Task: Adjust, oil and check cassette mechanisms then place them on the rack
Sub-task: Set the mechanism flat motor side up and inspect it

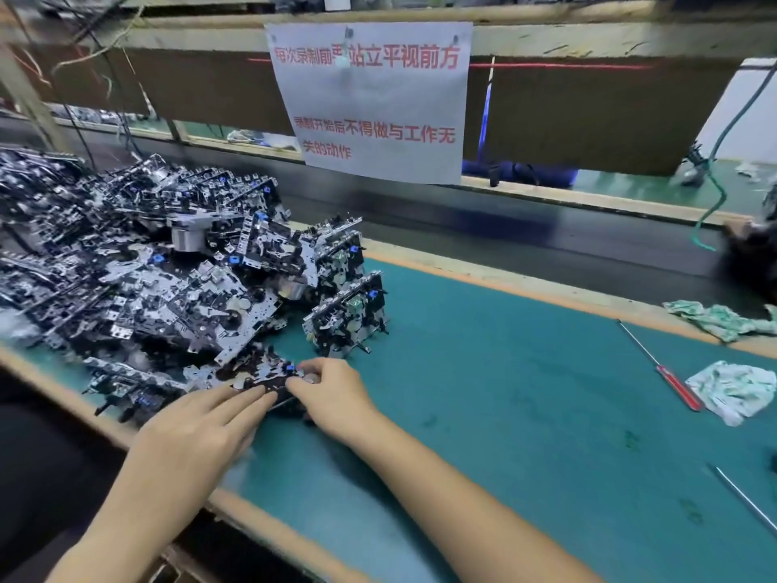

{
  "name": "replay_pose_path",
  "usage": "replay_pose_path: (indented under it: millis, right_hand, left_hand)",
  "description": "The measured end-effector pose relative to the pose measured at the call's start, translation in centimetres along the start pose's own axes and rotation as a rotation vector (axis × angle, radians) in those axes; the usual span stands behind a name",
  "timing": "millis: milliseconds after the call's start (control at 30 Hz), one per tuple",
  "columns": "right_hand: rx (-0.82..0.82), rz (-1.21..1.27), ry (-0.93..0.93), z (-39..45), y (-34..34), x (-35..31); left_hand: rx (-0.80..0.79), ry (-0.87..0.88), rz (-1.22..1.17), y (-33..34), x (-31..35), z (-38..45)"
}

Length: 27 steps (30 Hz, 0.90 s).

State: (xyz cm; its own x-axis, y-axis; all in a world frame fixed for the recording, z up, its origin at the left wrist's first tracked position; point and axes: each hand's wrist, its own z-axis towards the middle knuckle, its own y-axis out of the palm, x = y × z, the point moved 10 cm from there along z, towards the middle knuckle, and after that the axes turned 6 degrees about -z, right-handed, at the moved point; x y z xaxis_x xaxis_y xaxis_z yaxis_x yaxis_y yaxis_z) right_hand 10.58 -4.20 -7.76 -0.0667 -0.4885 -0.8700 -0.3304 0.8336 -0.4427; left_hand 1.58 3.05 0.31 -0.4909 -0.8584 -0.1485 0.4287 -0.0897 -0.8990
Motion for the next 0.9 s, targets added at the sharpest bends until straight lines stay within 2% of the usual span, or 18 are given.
replay_pose_path:
  millis: [400,533,633,733,800,900]
  right_hand:
    - [0.121,0.198,0.045,-4.1,-5.9,3.3]
    - [0.153,0.287,0.031,-6.9,-8.9,3.9]
    - [0.236,0.207,-0.04,-9.7,-12.0,3.8]
    - [0.339,0.099,-0.15,-13.2,-16.0,4.0]
    - [0.413,-0.006,-0.188,-15.6,-18.7,4.5]
    - [0.513,-0.144,-0.161,-18.7,-22.1,5.8]
  left_hand:
    - [0.149,0.059,-0.132,-3.7,5.3,2.7]
    - [0.161,-0.021,-0.276,-4.9,6.7,3.8]
    - [0.064,-0.172,-0.506,-4.5,6.7,4.9]
    - [-0.072,-0.323,-0.911,-2.6,6.9,7.0]
    - [-0.19,-0.273,-1.133,-1.7,9.0,9.2]
    - [-0.366,-0.101,-1.283,-0.6,13.3,13.1]
